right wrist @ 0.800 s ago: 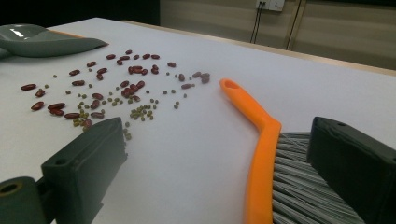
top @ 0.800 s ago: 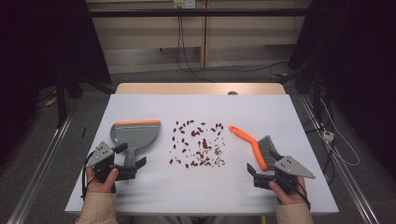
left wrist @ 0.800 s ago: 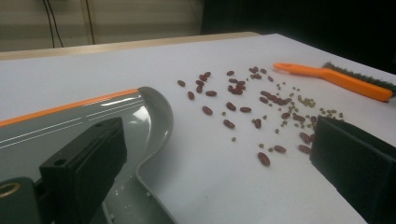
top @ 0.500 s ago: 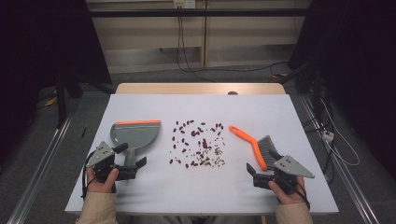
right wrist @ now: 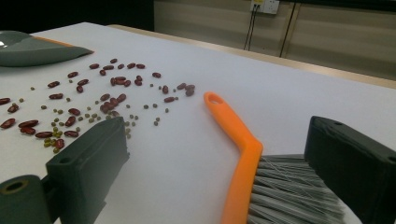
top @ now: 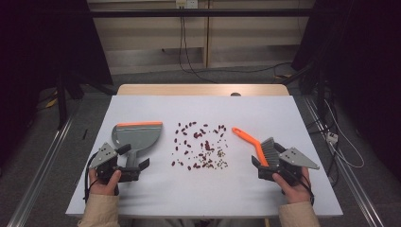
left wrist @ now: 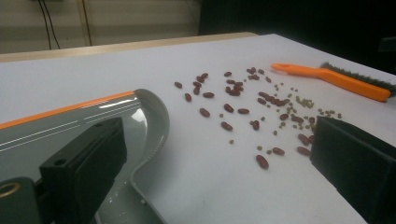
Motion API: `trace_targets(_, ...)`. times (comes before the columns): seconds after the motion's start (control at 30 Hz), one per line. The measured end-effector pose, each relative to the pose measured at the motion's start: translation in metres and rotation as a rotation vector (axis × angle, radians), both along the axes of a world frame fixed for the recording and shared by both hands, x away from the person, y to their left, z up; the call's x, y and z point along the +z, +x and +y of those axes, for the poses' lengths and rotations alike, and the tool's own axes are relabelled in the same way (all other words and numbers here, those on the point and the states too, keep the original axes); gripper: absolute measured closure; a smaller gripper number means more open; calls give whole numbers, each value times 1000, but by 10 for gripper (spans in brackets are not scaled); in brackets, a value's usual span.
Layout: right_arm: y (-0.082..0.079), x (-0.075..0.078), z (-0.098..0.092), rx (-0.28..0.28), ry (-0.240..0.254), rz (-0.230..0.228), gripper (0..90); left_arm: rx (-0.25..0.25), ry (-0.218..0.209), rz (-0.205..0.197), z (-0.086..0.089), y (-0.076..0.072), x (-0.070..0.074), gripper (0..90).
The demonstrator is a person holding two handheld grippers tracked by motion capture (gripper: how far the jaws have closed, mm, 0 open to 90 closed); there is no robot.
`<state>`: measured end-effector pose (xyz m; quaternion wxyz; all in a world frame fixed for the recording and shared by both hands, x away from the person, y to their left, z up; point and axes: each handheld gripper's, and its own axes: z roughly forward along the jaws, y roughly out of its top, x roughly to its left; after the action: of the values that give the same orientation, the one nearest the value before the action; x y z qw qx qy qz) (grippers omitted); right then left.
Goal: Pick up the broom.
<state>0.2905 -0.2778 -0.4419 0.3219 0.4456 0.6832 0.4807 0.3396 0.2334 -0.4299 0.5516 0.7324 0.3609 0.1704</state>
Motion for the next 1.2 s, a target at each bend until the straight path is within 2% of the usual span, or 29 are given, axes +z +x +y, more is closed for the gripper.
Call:
trace_targets(0.33,20,5,-1,-25,-23,21,59,-9,6,2,-1,0,0,36)
trace_targets(0.53,32,7,0,-35,-20,31,69,-13,5,3,-1,1,0,36)
trace_targets(0.8,45,10,4,-41,-31,60,75,-18,6,4,-2,1,-1,36)
trace_targets(0.93,50,12,4,-48,-23,87,72,-17,8,8,-2,1,-1,36)
trace_targets(1.03,59,14,1,-45,-21,144,91,-16,6,7,-2,1,-1,36)
trace_targets(1.1,62,14,0,-41,-26,156,87,-16,8,9,-2,1,-1,36)
trace_targets(1.13,67,13,0,-33,-48,180,106,-15,6,9,-2,1,-1,36)
trace_targets(1.2,72,11,0,-20,-55,224,138,-14,6,10,-2,1,-1,36)
